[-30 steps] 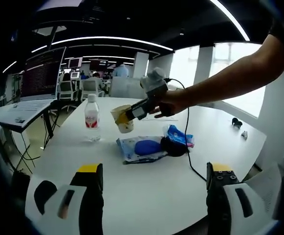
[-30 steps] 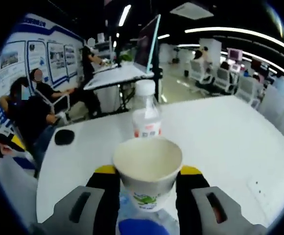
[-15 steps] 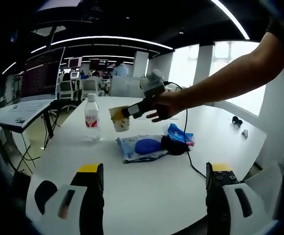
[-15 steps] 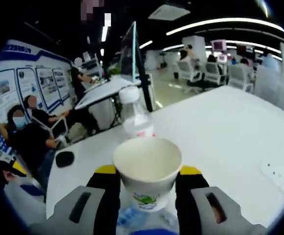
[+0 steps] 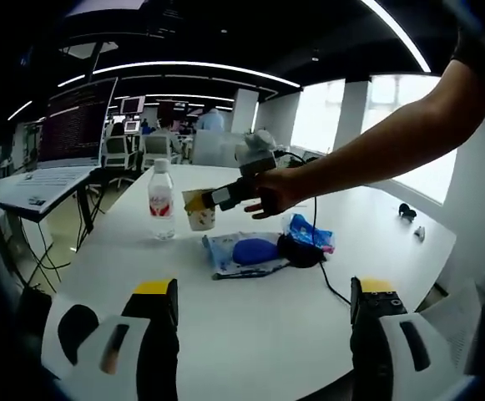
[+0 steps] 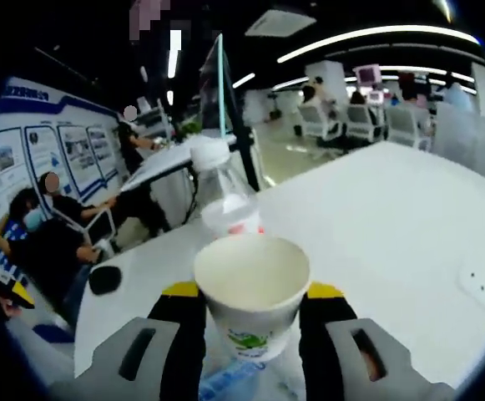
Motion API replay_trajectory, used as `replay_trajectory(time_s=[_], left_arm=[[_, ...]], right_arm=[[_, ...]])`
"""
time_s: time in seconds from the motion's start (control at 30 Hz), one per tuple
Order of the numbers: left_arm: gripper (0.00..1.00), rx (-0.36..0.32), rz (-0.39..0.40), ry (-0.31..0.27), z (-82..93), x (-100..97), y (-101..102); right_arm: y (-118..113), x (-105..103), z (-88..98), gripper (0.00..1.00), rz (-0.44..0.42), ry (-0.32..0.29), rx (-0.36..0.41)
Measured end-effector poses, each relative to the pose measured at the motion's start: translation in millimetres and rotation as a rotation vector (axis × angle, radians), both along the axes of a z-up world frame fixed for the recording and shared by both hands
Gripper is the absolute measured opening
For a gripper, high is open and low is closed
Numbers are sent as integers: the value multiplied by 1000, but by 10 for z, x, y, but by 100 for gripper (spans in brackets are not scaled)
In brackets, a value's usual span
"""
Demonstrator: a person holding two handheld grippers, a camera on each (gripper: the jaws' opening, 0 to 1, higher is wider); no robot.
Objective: Arrange the tabletop items into an orderly group along one side of the table until the central work area is clear of visible clutter.
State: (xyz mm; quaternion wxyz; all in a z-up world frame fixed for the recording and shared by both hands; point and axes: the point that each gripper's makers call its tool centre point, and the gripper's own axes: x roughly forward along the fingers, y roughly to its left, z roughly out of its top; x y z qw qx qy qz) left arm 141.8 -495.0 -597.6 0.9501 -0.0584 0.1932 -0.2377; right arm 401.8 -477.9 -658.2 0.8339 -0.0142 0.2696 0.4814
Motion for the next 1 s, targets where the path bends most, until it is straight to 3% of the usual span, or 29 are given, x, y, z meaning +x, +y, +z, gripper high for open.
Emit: replay_trajectory(time_s=[0.17,0.33,0.57,1.0], left_arm=[[84,24,-10,4,-29,-6,-18],[84,-9,7,3,-2,13,10],[83,11,8,11,-29,13,4],[83,36,9,24,-76,22,4]], right_arm=[[20,38,-78,40,3,6,-4],[11,89,-135,40,-13,12,0],[11,156,-208,40,-23,13,11],[53,273,-271,38,-27,-23,35]])
